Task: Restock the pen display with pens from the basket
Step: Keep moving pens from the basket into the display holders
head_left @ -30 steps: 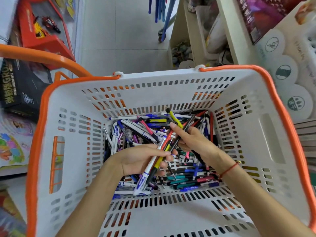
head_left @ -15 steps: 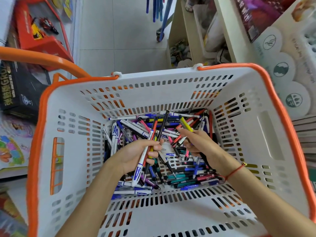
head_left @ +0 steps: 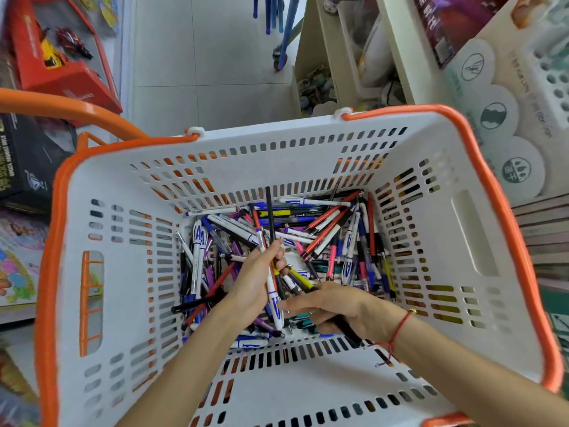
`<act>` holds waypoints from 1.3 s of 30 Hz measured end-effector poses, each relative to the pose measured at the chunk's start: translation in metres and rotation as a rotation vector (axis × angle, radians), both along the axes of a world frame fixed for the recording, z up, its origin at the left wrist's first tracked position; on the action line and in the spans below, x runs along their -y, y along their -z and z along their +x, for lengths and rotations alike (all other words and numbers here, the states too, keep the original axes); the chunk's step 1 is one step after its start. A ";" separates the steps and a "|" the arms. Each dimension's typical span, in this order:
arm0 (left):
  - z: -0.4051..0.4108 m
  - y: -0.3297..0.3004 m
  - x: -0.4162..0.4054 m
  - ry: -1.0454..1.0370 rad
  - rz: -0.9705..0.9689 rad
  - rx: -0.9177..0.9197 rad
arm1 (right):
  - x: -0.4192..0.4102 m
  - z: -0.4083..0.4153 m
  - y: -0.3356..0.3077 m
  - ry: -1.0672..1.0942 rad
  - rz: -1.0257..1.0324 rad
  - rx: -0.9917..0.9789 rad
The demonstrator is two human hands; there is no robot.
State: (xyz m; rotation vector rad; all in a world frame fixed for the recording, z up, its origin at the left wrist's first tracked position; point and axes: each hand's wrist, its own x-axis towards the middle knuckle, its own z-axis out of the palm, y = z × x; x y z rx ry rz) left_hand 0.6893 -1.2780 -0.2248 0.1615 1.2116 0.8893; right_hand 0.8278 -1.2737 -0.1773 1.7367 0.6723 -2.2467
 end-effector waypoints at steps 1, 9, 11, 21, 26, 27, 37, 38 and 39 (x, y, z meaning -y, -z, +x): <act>-0.001 -0.001 -0.001 -0.040 0.009 0.008 | 0.001 0.002 0.000 -0.015 -0.025 -0.010; 0.000 -0.007 -0.005 -0.207 -0.018 0.217 | 0.006 -0.003 0.003 0.092 -0.171 -0.139; -0.009 -0.006 -0.007 -0.164 -0.041 0.245 | 0.001 0.002 -0.003 0.039 -0.147 -0.144; -0.014 -0.013 -0.012 -0.115 -0.130 0.302 | -0.059 0.056 -0.025 -0.396 0.218 -0.108; -0.045 -0.007 -0.010 0.068 -0.061 0.245 | -0.067 0.071 -0.032 -0.654 0.300 -0.037; -0.049 -0.008 -0.011 0.128 -0.042 0.254 | -0.069 0.074 -0.031 -0.644 0.314 -0.022; -0.078 -0.024 -0.005 0.501 -0.044 0.244 | -0.065 0.045 -0.018 -0.524 0.385 -0.079; -0.078 -0.027 -0.003 0.569 -0.039 0.236 | -0.065 0.043 -0.018 -0.513 0.381 -0.085; -0.077 -0.028 -0.002 0.624 -0.033 0.233 | -0.064 0.042 -0.017 -0.501 0.376 -0.086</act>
